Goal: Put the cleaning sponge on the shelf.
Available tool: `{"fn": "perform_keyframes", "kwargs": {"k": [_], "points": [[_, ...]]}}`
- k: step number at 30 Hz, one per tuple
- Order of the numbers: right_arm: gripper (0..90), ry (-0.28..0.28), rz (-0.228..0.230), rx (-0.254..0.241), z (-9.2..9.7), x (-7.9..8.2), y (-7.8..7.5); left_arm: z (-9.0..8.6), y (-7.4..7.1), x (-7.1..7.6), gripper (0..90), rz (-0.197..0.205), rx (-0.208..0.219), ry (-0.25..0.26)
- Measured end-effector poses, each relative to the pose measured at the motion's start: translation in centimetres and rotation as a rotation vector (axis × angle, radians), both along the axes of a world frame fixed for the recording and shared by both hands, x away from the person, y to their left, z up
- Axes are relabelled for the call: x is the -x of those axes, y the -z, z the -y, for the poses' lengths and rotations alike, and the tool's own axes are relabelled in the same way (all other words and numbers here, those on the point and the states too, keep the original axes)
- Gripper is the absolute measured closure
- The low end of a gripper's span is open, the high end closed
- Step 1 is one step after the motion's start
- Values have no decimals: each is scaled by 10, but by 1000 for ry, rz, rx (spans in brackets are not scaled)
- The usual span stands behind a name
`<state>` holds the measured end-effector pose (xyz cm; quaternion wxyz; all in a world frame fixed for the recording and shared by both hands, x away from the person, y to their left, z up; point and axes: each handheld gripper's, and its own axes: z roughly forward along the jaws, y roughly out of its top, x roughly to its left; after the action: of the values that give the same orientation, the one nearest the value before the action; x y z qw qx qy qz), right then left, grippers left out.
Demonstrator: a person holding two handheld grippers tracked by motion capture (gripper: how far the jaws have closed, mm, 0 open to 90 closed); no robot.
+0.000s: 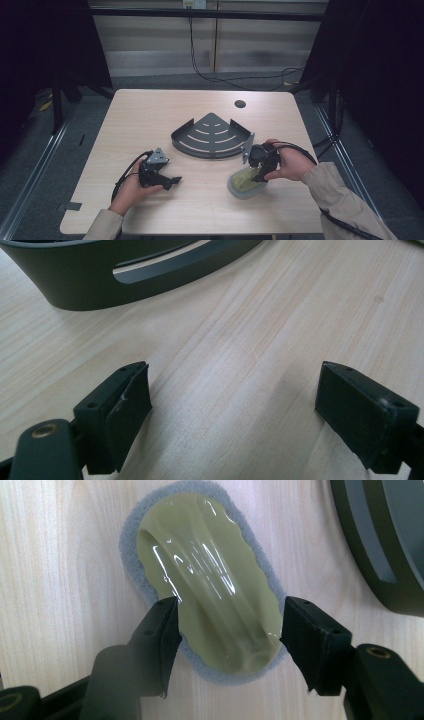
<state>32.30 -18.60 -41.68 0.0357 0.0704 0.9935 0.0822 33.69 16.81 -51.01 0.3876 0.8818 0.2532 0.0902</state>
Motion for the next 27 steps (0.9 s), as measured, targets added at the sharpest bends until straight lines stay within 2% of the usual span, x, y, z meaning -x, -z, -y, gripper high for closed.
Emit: {"fn": "perform_keyframes", "kwargs": {"k": [6,7,10,11,13,15,18,27], "points": [[431,-26,-11,26,-10,0,0,0,0,0,139,0,0,0],[439,-51,-12,30,-13,-1,1,0,0,0,139,1,0,0],[453,-54,-22,49,-16,-1,3,0,0,0,139,0,0,0],[477,-75,-27,59,-18,-2,5,0,0,0,139,0,-4,0],[484,-68,-33,68,-19,-1,5,0,0,0,139,0,-2,0],[507,-96,-41,80,-22,-2,6,0,0,0,139,-1,-5,1],[521,-107,-41,82,-24,-3,8,0,0,0,139,-2,-3,1],[684,-132,-52,107,-30,-5,6,0,0,0,139,1,-6,2]]}}
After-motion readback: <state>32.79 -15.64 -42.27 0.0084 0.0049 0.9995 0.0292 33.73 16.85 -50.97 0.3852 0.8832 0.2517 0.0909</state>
